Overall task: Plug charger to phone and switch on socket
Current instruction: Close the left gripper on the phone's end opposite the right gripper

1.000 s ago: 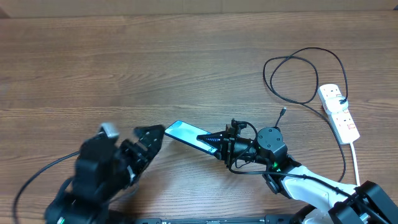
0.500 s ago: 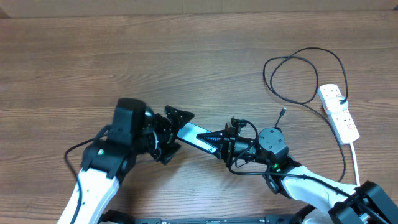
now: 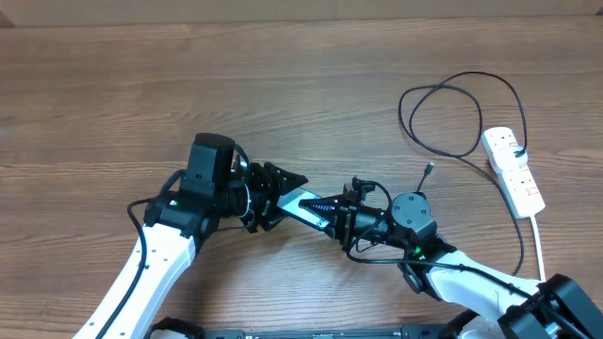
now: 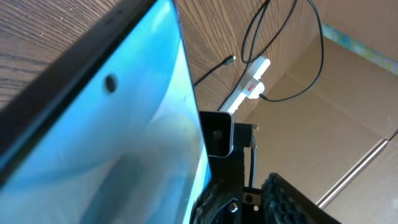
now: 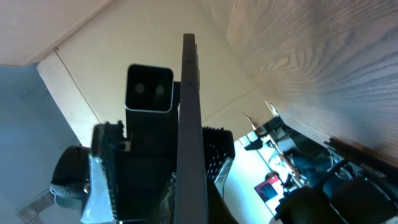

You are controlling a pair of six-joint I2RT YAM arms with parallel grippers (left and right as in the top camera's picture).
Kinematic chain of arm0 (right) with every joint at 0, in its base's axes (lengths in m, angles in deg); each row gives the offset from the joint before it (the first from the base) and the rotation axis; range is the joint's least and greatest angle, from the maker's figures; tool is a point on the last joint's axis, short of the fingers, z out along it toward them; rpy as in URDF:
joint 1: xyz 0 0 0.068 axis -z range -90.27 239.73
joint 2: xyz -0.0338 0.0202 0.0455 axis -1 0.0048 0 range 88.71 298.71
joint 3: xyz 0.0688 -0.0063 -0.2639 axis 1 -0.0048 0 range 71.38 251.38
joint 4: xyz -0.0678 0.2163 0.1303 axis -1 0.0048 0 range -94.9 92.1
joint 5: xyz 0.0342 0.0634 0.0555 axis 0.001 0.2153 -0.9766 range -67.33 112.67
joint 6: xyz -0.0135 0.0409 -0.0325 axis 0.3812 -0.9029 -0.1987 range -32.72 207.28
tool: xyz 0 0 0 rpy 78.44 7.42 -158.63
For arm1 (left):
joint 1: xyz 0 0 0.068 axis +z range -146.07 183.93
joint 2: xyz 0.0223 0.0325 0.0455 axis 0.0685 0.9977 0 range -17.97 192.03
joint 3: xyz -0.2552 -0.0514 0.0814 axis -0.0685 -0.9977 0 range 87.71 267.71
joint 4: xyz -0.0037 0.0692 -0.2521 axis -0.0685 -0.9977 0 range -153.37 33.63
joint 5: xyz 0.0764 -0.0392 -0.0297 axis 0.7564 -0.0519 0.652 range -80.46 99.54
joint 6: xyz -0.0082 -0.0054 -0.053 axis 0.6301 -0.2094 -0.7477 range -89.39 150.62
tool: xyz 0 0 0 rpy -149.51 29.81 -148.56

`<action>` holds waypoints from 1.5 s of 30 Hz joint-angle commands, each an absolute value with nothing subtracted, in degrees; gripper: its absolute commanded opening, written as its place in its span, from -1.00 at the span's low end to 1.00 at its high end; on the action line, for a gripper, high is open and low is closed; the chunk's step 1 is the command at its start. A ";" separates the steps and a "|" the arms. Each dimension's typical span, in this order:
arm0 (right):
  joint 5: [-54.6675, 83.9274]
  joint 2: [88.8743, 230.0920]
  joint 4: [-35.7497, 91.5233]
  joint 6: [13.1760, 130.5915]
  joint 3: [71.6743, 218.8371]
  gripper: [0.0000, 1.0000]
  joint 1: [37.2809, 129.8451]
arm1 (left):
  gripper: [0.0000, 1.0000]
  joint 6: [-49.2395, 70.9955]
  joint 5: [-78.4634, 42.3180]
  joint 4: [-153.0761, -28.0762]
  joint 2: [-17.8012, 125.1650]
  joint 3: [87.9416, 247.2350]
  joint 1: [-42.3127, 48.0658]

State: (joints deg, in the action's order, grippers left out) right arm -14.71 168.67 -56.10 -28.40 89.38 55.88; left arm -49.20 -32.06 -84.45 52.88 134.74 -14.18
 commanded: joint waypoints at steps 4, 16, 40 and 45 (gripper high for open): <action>-13.31 168.08 -55.95 -31.65 90.62 -0.92 55.62 | 0.05 -49.04 -31.73 -84.16 53.02 134.61 -14.10; -14.49 168.08 -55.66 -36.57 90.62 -0.92 55.60 | -0.24 -48.65 -28.78 -84.18 53.02 134.61 -14.10; -14.47 168.08 -55.51 -36.59 90.62 -0.92 55.60 | -0.91 -47.80 -25.53 -84.18 53.02 134.61 -14.10; -14.49 168.08 -55.51 -36.59 90.62 -0.92 55.60 | -0.91 -47.82 -23.84 -84.14 53.02 134.61 -14.10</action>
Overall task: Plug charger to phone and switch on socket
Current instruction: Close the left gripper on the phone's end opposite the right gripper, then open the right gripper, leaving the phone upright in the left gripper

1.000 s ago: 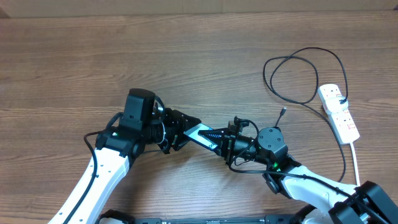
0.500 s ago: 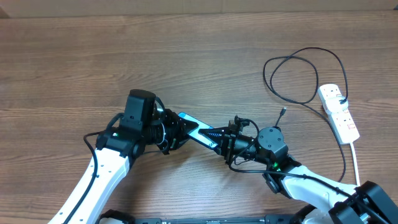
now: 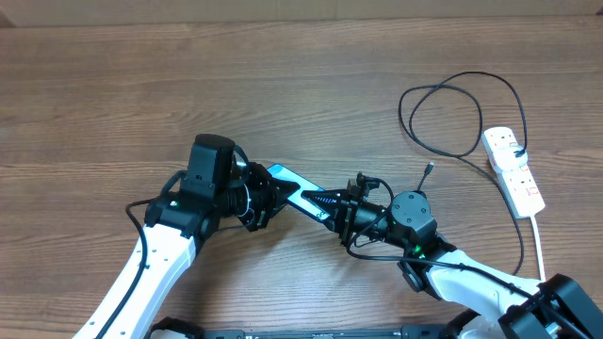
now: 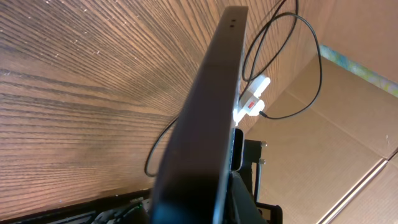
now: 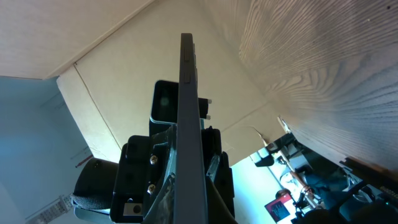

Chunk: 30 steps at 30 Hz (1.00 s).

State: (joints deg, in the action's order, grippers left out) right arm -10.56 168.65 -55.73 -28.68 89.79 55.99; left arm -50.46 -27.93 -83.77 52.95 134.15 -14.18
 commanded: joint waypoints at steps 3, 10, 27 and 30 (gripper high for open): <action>-14.49 168.08 -55.51 -36.57 90.62 -0.92 55.60 | -0.91 -47.80 -22.73 -84.16 53.02 134.61 -14.10; -14.56 168.08 -55.49 -36.57 90.62 -0.49 55.60 | -0.91 -45.28 -16.43 -84.18 53.02 134.61 -14.10; -1.90 168.08 -38.18 13.55 90.62 0.33 55.62 | -0.92 -16.41 -10.05 -91.07 53.02 134.61 -13.99; 0.59 168.08 -38.18 30.05 90.62 0.38 55.77 | -0.91 -11.67 -10.07 -95.40 53.02 134.61 -13.99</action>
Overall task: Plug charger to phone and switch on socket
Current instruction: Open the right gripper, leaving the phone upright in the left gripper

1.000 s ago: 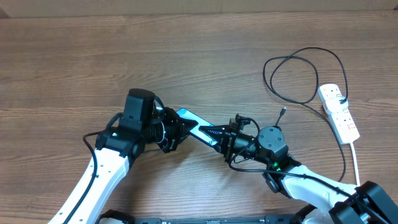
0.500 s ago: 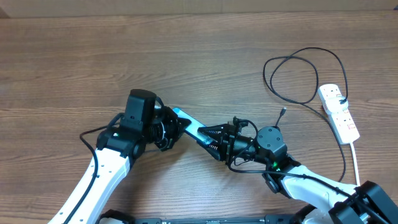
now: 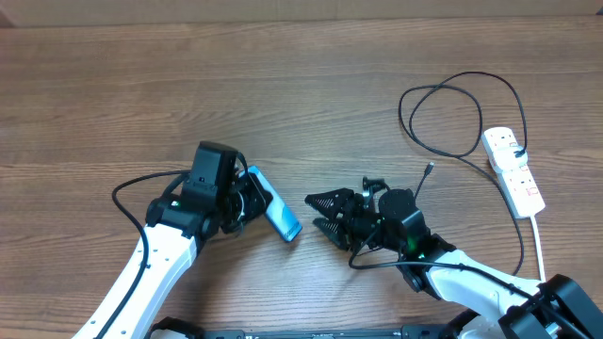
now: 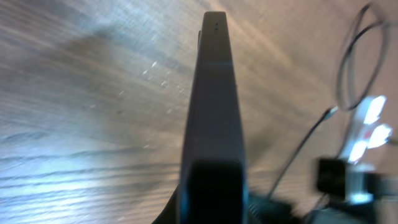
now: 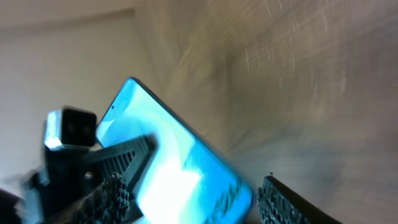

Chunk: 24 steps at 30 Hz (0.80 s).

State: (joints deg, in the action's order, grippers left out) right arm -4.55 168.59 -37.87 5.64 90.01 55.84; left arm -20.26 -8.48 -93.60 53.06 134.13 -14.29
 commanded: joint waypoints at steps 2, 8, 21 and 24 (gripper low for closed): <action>0.78 168.06 -37.96 34.05 90.65 0.61 56.34 | -0.92 -8.61 -10.62 -97.28 53.02 134.61 -13.99; 0.87 167.47 -35.99 40.72 91.72 1.00 60.65 | -0.91 -4.08 -15.97 -98.11 53.02 134.61 -13.99; 22.92 163.91 6.96 53.09 110.89 0.99 67.49 | -0.91 -4.10 -16.00 -96.97 53.02 134.61 -13.99; 32.45 163.93 11.64 53.09 113.71 0.99 67.49 | -0.92 -4.30 -16.00 -96.55 53.02 134.61 -13.99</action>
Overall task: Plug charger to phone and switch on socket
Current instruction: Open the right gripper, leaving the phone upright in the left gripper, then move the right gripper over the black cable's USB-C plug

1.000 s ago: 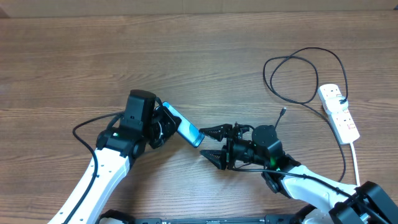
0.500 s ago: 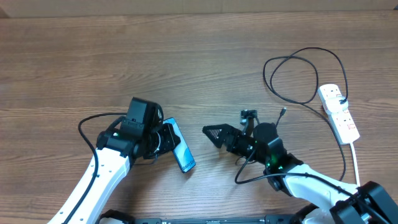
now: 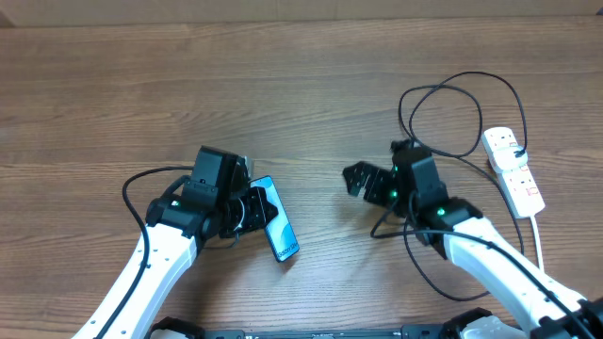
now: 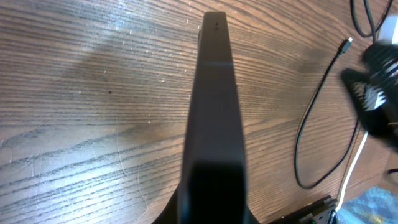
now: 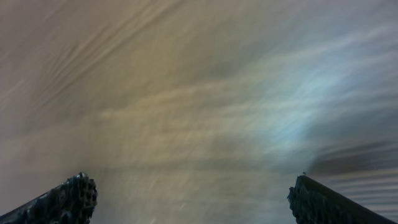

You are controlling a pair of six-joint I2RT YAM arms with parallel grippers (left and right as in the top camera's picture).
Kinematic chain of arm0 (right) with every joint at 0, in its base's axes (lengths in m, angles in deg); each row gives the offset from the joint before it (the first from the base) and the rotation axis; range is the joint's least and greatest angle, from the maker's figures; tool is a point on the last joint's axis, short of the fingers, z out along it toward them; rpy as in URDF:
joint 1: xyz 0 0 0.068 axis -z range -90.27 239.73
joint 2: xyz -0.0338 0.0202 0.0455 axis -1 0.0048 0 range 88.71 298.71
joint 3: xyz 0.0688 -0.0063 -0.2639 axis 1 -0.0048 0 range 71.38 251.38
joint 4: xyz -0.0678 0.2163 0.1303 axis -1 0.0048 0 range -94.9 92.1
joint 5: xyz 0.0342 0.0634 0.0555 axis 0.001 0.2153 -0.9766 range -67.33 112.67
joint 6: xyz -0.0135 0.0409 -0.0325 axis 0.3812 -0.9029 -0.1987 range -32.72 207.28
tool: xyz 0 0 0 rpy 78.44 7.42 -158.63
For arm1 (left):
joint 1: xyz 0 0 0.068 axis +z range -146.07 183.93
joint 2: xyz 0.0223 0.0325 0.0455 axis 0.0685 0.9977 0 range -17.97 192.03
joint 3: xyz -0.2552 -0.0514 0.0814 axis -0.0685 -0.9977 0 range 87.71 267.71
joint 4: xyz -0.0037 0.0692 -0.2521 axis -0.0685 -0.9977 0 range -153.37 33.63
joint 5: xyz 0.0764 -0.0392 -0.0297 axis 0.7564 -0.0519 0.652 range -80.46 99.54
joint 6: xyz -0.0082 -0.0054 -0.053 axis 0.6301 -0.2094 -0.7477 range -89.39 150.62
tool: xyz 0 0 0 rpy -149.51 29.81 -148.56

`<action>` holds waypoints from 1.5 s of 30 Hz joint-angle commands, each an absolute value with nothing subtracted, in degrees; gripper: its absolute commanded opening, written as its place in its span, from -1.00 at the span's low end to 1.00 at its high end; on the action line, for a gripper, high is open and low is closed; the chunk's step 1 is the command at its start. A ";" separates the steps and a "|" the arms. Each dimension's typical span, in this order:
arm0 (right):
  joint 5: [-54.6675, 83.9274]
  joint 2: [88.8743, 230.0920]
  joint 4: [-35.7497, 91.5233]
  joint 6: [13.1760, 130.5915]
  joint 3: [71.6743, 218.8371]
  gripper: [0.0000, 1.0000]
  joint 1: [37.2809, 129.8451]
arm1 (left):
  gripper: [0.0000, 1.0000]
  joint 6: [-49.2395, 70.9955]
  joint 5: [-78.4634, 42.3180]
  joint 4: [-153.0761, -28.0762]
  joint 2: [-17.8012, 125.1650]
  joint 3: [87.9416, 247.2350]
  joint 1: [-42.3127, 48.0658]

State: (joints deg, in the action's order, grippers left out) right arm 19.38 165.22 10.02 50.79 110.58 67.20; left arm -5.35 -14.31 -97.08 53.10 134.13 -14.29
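The phone, its blue screen lit, is held just above the table by my left gripper, which is shut on its near end. In the left wrist view the phone shows edge-on, rising from between the jaws. The black charger cable loops from the white power strip. Its loose plug tip lies on the wood beside my right arm. My right gripper is open and holds nothing, right of the phone. Its view is blurred, with only the fingertips over bare wood.
The wooden table stretches to the far and left sides. The power strip's white lead runs toward the front right edge. A cardboard wall borders the back edge.
My right gripper has gone from just right of the phone to farther back and right, near the cable's loose end. The phone stays in my left gripper, now angled toward the front edge.
At first the phone was held between both grippers at mid-table. It was then turned edge-on, both grippers still at it. Then my right gripper stood open and apart from it, leaving it with the left. Now the right is by the cable.
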 commanded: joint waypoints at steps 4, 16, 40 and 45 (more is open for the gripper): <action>41.59 164.65 16.16 53.06 113.71 1.00 68.73 | -0.92 -4.28 -16.04 -96.64 53.02 134.61 -13.99; 43.56 176.63 17.41 53.06 113.55 0.71 78.94 | -0.91 -5.37 -16.00 -96.62 53.02 134.61 -14.01; 35.16 187.01 9.28 55.03 113.55 -0.41 79.09 | -0.92 -5.79 -16.04 -96.93 53.02 134.61 -14.10; 22.23 186.99 8.95 62.24 113.57 -0.56 78.81 | -0.91 -5.79 -16.02 -96.93 53.02 134.61 -14.10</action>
